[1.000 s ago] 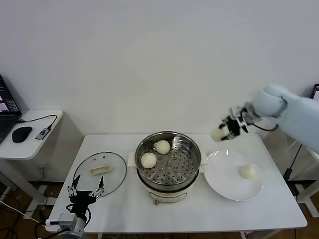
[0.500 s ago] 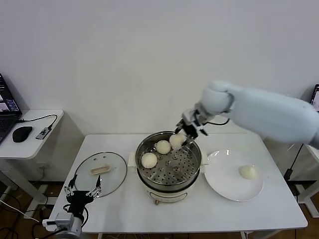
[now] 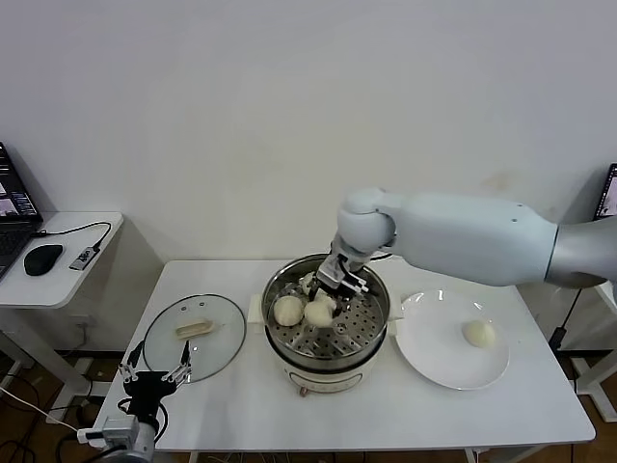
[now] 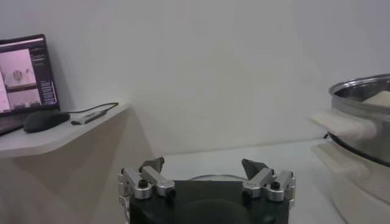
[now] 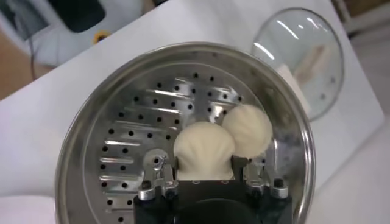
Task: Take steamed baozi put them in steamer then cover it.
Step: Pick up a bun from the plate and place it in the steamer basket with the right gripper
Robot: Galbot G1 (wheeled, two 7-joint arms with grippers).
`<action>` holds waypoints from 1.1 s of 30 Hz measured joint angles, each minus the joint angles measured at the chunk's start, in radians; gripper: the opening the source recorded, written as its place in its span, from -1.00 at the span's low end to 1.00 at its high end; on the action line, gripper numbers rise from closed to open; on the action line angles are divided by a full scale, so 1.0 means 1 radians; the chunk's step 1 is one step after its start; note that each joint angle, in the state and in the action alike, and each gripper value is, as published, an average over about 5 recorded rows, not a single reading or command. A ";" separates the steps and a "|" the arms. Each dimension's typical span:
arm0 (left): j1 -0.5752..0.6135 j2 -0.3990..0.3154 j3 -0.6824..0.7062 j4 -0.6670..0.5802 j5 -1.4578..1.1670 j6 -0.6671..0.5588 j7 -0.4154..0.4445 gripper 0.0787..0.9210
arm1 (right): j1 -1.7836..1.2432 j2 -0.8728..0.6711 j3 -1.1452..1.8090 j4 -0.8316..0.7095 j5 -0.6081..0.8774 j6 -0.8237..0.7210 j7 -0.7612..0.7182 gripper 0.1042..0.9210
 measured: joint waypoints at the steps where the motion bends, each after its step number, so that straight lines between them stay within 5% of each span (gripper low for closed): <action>1: 0.001 -0.001 -0.001 0.000 0.000 -0.001 0.000 0.77 | -0.001 0.002 -0.002 0.001 -0.009 0.013 -0.002 0.10; 19: 0.017 -0.022 -0.001 -0.008 0.017 -0.014 -0.003 0.77 | -0.017 -0.003 -0.032 0.071 -0.072 0.154 -0.017 0.12; 28: 0.007 -0.015 0.007 -0.010 0.023 -0.009 -0.004 0.77 | -0.001 -0.029 -0.012 0.081 -0.073 0.170 -0.009 0.64; 33: -0.001 -0.003 0.004 -0.012 0.022 -0.005 -0.004 0.77 | 0.022 -0.067 0.020 0.078 -0.057 0.145 -0.012 0.75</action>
